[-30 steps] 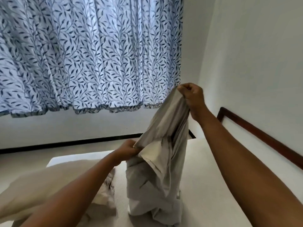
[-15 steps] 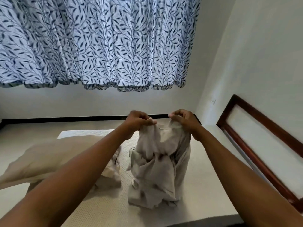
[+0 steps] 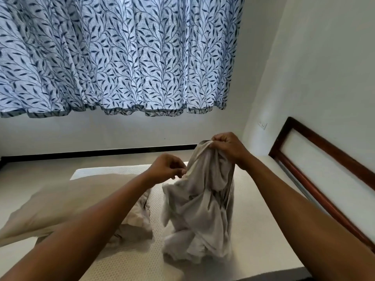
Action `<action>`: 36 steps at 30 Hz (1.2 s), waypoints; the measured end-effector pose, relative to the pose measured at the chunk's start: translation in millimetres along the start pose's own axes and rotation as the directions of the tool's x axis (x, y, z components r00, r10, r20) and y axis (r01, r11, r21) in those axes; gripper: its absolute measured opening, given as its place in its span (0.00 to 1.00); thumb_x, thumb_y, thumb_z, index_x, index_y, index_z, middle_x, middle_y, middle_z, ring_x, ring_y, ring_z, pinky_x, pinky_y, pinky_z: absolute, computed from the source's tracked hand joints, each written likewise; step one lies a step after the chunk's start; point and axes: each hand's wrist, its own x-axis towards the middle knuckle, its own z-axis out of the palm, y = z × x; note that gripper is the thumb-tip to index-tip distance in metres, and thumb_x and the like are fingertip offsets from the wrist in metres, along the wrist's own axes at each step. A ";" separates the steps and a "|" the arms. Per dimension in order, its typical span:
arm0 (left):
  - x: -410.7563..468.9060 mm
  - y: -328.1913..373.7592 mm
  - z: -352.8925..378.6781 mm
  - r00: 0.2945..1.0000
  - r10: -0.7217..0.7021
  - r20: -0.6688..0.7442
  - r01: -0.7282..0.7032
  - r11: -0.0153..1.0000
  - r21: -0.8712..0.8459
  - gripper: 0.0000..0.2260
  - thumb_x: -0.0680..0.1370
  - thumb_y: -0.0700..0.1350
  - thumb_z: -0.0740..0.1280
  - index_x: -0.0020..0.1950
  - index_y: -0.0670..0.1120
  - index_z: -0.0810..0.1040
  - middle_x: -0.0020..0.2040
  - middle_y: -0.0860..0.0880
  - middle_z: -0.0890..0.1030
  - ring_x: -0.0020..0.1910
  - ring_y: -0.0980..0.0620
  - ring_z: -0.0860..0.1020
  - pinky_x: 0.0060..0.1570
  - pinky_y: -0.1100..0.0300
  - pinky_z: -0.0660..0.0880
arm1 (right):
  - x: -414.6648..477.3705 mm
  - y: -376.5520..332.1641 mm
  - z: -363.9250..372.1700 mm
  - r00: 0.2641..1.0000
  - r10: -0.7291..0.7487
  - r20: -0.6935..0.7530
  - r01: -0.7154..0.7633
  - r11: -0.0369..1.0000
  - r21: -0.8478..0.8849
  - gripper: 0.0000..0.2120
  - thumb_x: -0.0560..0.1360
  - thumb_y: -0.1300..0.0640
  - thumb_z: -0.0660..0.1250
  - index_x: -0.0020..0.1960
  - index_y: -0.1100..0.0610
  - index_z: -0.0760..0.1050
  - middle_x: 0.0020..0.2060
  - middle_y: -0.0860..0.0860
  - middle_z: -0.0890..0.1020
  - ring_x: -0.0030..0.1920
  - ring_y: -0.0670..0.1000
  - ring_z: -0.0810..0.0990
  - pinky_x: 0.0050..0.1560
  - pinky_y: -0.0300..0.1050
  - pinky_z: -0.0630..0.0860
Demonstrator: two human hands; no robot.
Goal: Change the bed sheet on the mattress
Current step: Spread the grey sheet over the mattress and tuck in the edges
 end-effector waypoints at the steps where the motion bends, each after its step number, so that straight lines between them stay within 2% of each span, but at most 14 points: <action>1: 0.4 -2.9 1.2 0.999 0.024 -0.044 -0.023 1.000 0.021 0.02 0.74 0.41 0.76 0.42 0.45 0.84 0.36 0.48 0.85 0.36 0.52 0.81 0.38 0.51 0.79 | 1.1 -4.9 -2.0 1.000 -0.019 -0.021 0.020 1.000 0.015 0.20 0.74 0.51 0.68 0.32 0.66 0.70 0.30 0.53 0.67 0.33 0.49 0.66 0.37 0.45 0.62; 4: 4.1 13.0 -0.7 0.991 0.005 -0.136 -0.031 0.981 -0.189 0.05 0.77 0.43 0.72 0.47 0.42 0.80 0.46 0.44 0.86 0.47 0.48 0.84 0.48 0.47 0.79 | 4.3 -12.3 -5.3 0.999 -0.031 -0.006 0.032 0.998 0.050 0.23 0.76 0.53 0.69 0.30 0.64 0.65 0.29 0.53 0.62 0.31 0.51 0.61 0.36 0.46 0.59; 6: 6.4 31.9 -1.6 0.998 -0.003 -0.068 -0.019 0.946 -0.324 0.14 0.76 0.49 0.74 0.54 0.42 0.76 0.54 0.40 0.85 0.54 0.43 0.84 0.52 0.47 0.78 | 4.0 -13.2 -5.5 0.999 -0.040 0.024 0.039 0.997 0.068 0.24 0.78 0.55 0.70 0.29 0.64 0.65 0.29 0.53 0.62 0.31 0.52 0.60 0.35 0.48 0.58; 9: 8.0 51.5 7.2 0.997 0.072 0.021 -0.065 0.971 -0.229 0.25 0.72 0.52 0.79 0.64 0.48 0.74 0.59 0.46 0.83 0.59 0.49 0.81 0.57 0.55 0.80 | 0.0 -23.4 -3.8 0.997 -0.070 0.025 0.064 0.978 0.197 0.21 0.78 0.57 0.70 0.30 0.62 0.68 0.29 0.53 0.62 0.30 0.51 0.59 0.32 0.45 0.58; 12: 9.2 54.6 18.2 0.992 0.116 0.057 -0.108 0.986 -0.126 0.21 0.73 0.46 0.78 0.64 0.49 0.77 0.56 0.47 0.83 0.56 0.52 0.82 0.55 0.59 0.79 | 0.5 -42.2 -6.4 0.996 -0.086 0.021 0.073 0.932 0.355 0.16 0.76 0.56 0.69 0.33 0.61 0.70 0.29 0.54 0.62 0.30 0.52 0.59 0.31 0.44 0.58; 15: 8.3 54.3 26.0 0.988 0.140 0.065 -0.133 0.985 -0.110 0.04 0.75 0.43 0.76 0.46 0.49 0.82 0.42 0.50 0.82 0.45 0.55 0.79 0.52 0.60 0.77 | 7.0 -58.3 -16.4 0.999 -0.023 0.027 0.006 0.873 0.488 0.14 0.72 0.59 0.68 0.30 0.56 0.69 0.28 0.51 0.67 0.29 0.48 0.64 0.31 0.41 0.62; 18: 6.8 61.4 23.6 0.994 0.111 0.017 -0.106 0.979 -0.175 0.09 0.76 0.40 0.74 0.39 0.51 0.81 0.40 0.54 0.80 0.44 0.57 0.76 0.47 0.61 0.73 | 12.1 -66.8 -27.5 0.996 0.086 0.032 -0.088 0.793 0.603 0.08 0.66 0.59 0.66 0.29 0.53 0.75 0.28 0.50 0.73 0.29 0.49 0.69 0.32 0.40 0.68; 21: 0.7 75.8 13.0 0.983 0.146 0.110 -0.097 0.925 -0.367 0.02 0.74 0.38 0.69 0.44 0.43 0.78 0.40 0.47 0.75 0.42 0.53 0.72 0.40 0.59 0.68 | 15.9 -69.2 -38.2 0.986 0.140 0.085 -0.160 0.716 0.680 0.07 0.64 0.59 0.64 0.28 0.54 0.77 0.27 0.51 0.76 0.27 0.50 0.73 0.31 0.38 0.72; 24: -6.4 93.7 3.3 0.972 0.153 0.176 -0.049 0.874 -0.484 0.11 0.75 0.41 0.70 0.55 0.43 0.74 0.44 0.44 0.75 0.40 0.50 0.72 0.36 0.59 0.68 | 19.5 -73.1 -45.8 0.983 0.156 0.094 -0.177 0.698 0.694 0.12 0.68 0.60 0.62 0.28 0.53 0.78 0.27 0.50 0.77 0.26 0.49 0.74 0.30 0.37 0.73; 27: -7.6 116.3 -4.2 0.977 0.077 0.199 0.011 0.913 -0.409 0.17 0.79 0.49 0.72 0.66 0.48 0.75 0.46 0.45 0.78 0.38 0.50 0.74 0.32 0.59 0.68 | 26.4 -72.9 -48.2 0.978 0.155 0.141 -0.209 0.676 0.707 0.18 0.74 0.63 0.58 0.29 0.55 0.78 0.27 0.51 0.77 0.26 0.49 0.74 0.30 0.36 0.73; 30: -3.0 121.1 -10.1 0.983 -0.029 0.181 0.077 0.962 -0.263 0.19 0.78 0.48 0.73 0.68 0.51 0.75 0.48 0.41 0.83 0.41 0.48 0.82 0.36 0.55 0.76 | 40.9 -60.9 -41.9 0.958 0.158 0.239 -0.276 0.735 0.620 0.06 0.69 0.57 0.65 0.35 0.57 0.78 0.31 0.53 0.77 0.30 0.52 0.74 0.34 0.42 0.73; 32: -1.8 112.1 -10.8 0.993 -0.070 0.090 0.094 0.948 -0.305 0.22 0.78 0.42 0.73 0.71 0.51 0.72 0.46 0.41 0.84 0.43 0.44 0.83 0.39 0.52 0.78 | 53.5 -39.9 -29.7 0.960 0.239 0.145 -0.278 0.860 0.428 0.11 0.71 0.53 0.71 0.44 0.62 0.81 0.37 0.57 0.80 0.37 0.54 0.77 0.41 0.46 0.74; 34: -2.1 98.1 -9.0 0.993 -0.105 -0.048 0.081 0.928 -0.364 0.24 0.79 0.38 0.70 0.73 0.51 0.70 0.39 0.43 0.81 0.33 0.48 0.79 0.28 0.59 0.74 | 62.2 -19.8 -11.9 0.970 0.241 -0.026 -0.231 0.953 0.195 0.16 0.76 0.50 0.72 0.53 0.64 0.83 0.45 0.58 0.84 0.45 0.54 0.80 0.46 0.46 0.75; 36: -3.1 85.7 -2.6 0.974 -0.151 -0.170 0.070 0.909 -0.411 0.24 0.80 0.35 0.68 0.72 0.55 0.71 0.33 0.44 0.77 0.26 0.51 0.74 0.23 0.61 0.71 | 56.4 -10.7 3.9 0.981 0.185 -0.065 -0.185 0.983 -0.005 0.14 0.79 0.49 0.69 0.60 0.57 0.81 0.52 0.53 0.84 0.50 0.51 0.82 0.47 0.43 0.75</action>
